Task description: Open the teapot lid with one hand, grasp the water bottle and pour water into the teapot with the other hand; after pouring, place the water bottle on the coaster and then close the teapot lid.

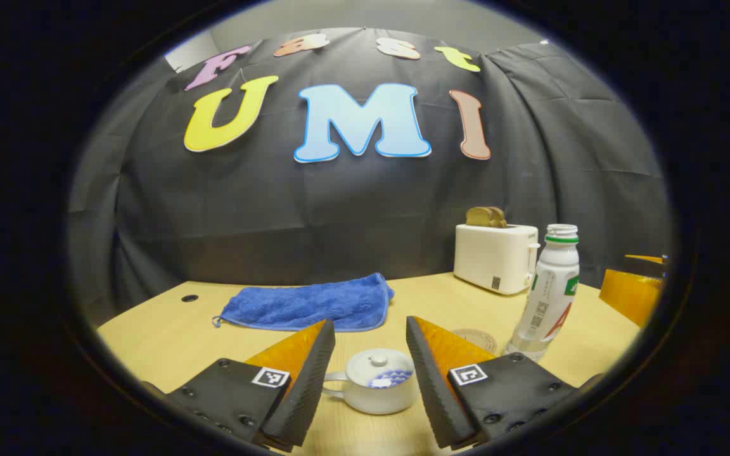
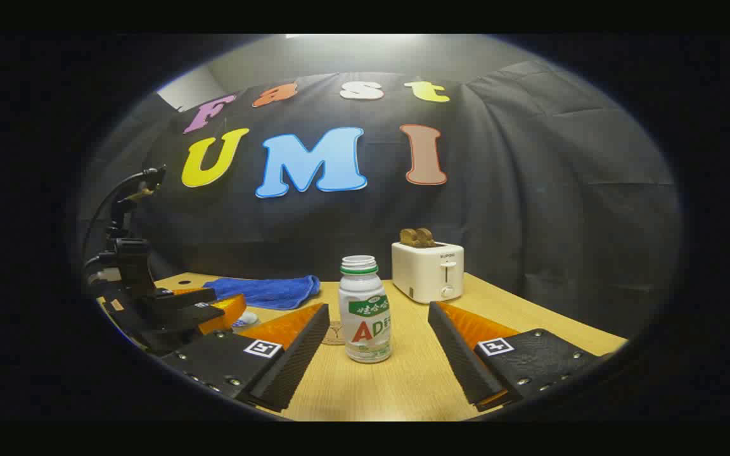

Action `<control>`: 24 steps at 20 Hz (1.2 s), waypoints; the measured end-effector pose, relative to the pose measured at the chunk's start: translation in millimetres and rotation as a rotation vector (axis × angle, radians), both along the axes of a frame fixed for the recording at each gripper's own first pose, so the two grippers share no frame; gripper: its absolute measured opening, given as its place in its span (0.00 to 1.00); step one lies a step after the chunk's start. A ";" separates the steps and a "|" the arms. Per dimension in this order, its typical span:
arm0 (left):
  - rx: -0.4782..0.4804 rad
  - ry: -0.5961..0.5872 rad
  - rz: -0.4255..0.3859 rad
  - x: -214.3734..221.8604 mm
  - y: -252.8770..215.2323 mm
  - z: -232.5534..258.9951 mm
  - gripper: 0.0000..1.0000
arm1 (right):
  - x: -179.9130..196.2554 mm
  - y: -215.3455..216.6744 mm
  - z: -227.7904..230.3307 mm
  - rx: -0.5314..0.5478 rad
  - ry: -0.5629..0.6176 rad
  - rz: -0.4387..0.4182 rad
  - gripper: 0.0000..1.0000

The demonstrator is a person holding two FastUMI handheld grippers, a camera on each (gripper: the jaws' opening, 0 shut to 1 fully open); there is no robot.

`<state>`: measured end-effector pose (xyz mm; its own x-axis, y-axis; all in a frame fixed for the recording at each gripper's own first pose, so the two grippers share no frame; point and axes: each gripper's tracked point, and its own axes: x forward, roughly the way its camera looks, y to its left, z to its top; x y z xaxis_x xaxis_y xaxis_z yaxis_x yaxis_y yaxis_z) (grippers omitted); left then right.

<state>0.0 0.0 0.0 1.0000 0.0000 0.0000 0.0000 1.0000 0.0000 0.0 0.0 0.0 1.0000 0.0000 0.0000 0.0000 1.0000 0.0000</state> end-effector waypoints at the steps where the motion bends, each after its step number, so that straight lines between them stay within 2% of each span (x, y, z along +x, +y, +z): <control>1: -0.001 0.008 -0.002 1.0 -1.2 -2.0 0.82 | -0.2 -0.8 -0.3 0.001 0.003 -0.001 0.96; 2: -0.002 0.015 -0.003 2.2 -1.2 -4.3 0.82 | 0.1 -1.3 -2.4 0.002 0.006 -0.001 0.96; 3: -0.002 0.020 -0.003 3.4 -0.8 -5.4 0.77 | -0.1 -1.4 -3.2 0.004 0.009 0.000 0.96; 19: 0.006 0.083 -0.018 14.8 -4.8 -27.4 0.78 | -1.0 -8.4 -13.7 0.043 0.036 -0.005 0.97; 24: 0.029 0.088 -0.015 15.2 -8.3 -29.9 0.74 | -0.5 -11.7 -18.5 0.057 0.046 -0.011 0.97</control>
